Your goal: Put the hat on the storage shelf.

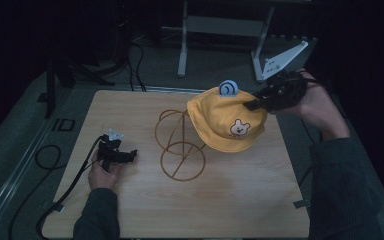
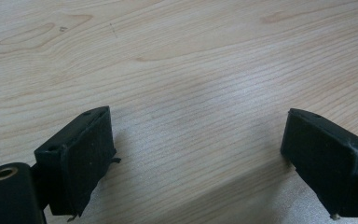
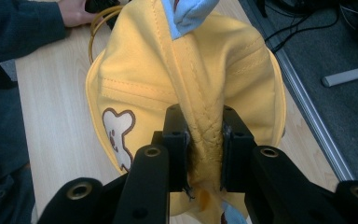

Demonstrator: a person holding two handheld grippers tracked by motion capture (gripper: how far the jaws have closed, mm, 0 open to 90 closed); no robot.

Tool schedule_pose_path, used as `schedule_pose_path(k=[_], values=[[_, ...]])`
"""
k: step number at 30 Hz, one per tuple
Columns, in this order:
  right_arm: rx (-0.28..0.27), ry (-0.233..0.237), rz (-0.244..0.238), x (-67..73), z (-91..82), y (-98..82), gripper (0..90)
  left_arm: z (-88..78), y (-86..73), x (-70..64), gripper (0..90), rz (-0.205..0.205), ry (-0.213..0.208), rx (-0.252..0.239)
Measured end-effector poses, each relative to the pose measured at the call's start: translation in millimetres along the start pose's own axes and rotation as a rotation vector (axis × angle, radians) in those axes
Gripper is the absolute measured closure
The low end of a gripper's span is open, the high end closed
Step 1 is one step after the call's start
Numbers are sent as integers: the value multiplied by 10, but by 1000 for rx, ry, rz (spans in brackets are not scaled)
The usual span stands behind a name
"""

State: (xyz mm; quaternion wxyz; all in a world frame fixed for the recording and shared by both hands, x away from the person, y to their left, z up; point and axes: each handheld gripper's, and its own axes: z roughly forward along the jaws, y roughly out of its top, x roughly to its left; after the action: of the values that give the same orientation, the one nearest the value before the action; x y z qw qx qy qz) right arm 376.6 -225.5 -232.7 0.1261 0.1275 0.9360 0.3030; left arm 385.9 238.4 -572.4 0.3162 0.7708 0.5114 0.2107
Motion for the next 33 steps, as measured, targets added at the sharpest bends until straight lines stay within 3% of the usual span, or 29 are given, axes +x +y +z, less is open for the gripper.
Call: schedule_pose_path(k=[33], values=[[-19,8,-37,114,163,286,760,0,0,0,92,0,0,0]])
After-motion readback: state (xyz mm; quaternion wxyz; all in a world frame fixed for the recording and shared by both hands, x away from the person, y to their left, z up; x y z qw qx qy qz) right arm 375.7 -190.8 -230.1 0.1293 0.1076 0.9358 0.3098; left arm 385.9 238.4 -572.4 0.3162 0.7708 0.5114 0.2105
